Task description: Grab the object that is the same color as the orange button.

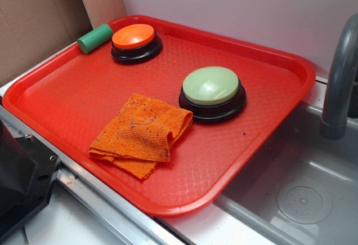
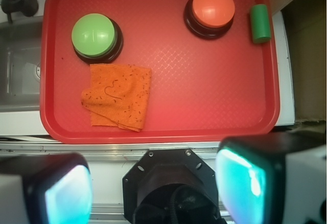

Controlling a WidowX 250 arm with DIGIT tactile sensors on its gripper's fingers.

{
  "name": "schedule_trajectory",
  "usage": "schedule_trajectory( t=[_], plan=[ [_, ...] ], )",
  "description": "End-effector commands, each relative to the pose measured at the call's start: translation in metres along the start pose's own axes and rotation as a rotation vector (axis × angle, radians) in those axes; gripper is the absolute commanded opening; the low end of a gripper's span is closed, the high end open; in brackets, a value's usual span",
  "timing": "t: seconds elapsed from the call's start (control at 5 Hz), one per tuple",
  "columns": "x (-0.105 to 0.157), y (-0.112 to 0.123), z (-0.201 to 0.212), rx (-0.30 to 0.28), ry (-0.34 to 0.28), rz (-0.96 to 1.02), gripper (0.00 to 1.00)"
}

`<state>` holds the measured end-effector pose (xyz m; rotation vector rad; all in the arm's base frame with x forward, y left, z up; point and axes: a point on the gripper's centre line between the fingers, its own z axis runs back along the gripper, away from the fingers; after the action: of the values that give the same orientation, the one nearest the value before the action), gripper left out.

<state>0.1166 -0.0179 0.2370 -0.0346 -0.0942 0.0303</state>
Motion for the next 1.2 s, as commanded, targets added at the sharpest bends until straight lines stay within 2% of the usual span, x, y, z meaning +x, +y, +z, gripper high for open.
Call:
schedule_trajectory(
  t=[0.0, 0.2, 0.8, 1.0],
  plan=[
    [0.000, 0.000, 0.000, 0.000, 0.000, 0.000, 1.00],
    [0.011, -0.002, -0.022, -0.025, -0.004, 0.011, 1.00],
    [0.037, 0.010, -0.123, -0.092, -0.108, 0.021, 1.00],
    [0.047, 0.010, -0.144, -0.086, -0.142, -0.022, 1.00]
  ],
)
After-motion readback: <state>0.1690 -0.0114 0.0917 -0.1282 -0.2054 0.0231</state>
